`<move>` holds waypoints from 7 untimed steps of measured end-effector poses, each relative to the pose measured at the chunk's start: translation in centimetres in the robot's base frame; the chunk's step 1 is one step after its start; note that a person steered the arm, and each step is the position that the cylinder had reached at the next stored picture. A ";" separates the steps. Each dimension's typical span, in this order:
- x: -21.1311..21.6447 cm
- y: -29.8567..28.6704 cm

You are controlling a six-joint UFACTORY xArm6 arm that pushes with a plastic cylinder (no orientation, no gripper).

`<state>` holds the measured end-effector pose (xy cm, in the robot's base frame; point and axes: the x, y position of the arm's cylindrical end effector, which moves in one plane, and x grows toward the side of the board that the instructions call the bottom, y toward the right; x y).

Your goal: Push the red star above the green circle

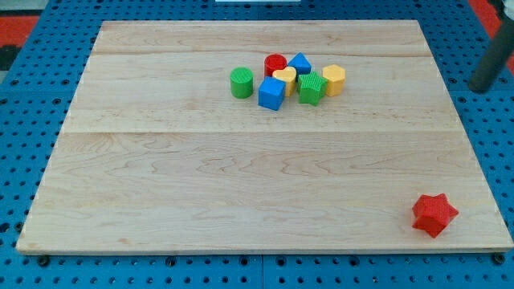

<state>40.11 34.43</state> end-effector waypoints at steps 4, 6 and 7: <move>20.1 -12.2; 14.0 -25.0; 17.4 -21.1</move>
<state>57.51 13.35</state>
